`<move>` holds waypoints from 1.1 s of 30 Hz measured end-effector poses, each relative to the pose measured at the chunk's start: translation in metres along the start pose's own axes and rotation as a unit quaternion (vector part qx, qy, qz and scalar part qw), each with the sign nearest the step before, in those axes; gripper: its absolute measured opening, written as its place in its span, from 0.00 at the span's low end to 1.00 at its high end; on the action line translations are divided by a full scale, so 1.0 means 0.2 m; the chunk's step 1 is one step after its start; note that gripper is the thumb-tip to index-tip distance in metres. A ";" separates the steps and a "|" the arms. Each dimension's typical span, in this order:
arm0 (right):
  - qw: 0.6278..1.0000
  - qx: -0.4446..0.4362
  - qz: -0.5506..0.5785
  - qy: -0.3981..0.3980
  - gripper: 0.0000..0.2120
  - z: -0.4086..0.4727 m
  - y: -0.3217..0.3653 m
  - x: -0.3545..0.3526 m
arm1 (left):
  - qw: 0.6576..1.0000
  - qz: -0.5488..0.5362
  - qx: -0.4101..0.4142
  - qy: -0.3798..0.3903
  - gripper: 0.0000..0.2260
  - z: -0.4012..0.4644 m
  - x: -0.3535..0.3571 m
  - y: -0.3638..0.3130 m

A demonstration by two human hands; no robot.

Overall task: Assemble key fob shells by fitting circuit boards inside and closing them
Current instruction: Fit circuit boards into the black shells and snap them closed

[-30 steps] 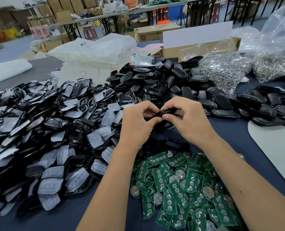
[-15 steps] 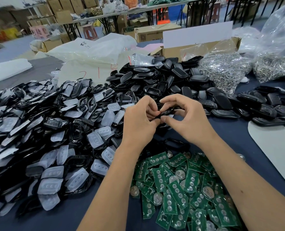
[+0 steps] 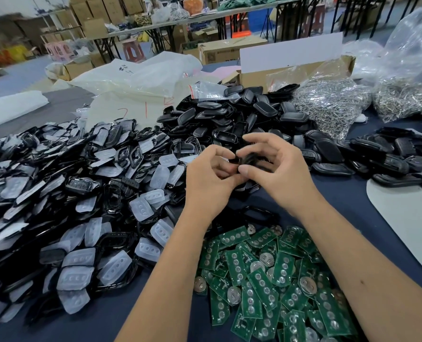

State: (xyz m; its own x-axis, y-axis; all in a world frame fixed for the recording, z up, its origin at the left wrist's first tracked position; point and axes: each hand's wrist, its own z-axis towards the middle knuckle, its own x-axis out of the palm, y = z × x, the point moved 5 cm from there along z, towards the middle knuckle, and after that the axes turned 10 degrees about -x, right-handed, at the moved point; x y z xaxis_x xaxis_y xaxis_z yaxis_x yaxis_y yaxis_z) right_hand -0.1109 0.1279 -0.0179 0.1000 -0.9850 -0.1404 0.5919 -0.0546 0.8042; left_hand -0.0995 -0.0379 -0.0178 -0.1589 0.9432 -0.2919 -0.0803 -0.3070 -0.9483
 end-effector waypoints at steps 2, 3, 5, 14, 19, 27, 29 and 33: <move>0.998 0.032 0.024 -0.046 0.20 0.00 -0.02 -0.01 | 0.992 -0.114 -0.046 0.013 0.16 0.00 -0.01 0.01; 0.996 0.054 0.038 -0.066 0.15 0.00 -0.04 -0.02 | 0.982 -0.176 -0.068 0.021 0.15 0.00 -0.01 0.02; 0.991 0.097 0.061 -0.074 0.06 -0.01 -0.06 -0.01 | 0.957 -0.266 -0.105 0.043 0.14 0.00 0.00 0.03; 0.987 0.124 0.077 -0.070 0.15 -0.02 -0.04 0.02 | 0.912 -0.367 -0.159 0.096 0.25 -0.01 0.03 0.03; 0.971 0.177 0.146 -0.060 0.14 -0.03 -0.05 0.04 | 0.915 -0.352 -0.158 0.113 0.21 -0.01 0.05 0.03; 0.963 0.187 0.178 -0.075 0.21 -0.03 -0.04 0.05 | 0.916 -0.348 -0.164 0.114 0.15 -0.01 0.06 0.04; 0.964 0.181 0.176 -0.080 0.21 -0.03 -0.03 0.05 | 0.914 -0.352 -0.167 0.110 0.15 -0.01 0.06 0.04; 0.972 0.160 0.146 -0.097 0.21 -0.03 -0.01 0.03 | 0.911 -0.357 -0.183 0.090 0.09 -0.02 0.08 0.04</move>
State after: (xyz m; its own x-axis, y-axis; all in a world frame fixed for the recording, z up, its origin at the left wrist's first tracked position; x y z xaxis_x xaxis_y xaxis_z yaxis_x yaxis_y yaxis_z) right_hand -0.1067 0.1223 -0.0250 0.0545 -0.9769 0.2068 0.2797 0.2137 0.9360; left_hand -0.0990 -0.0256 -0.0311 -0.0286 0.9015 0.4318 0.2391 0.4256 -0.8727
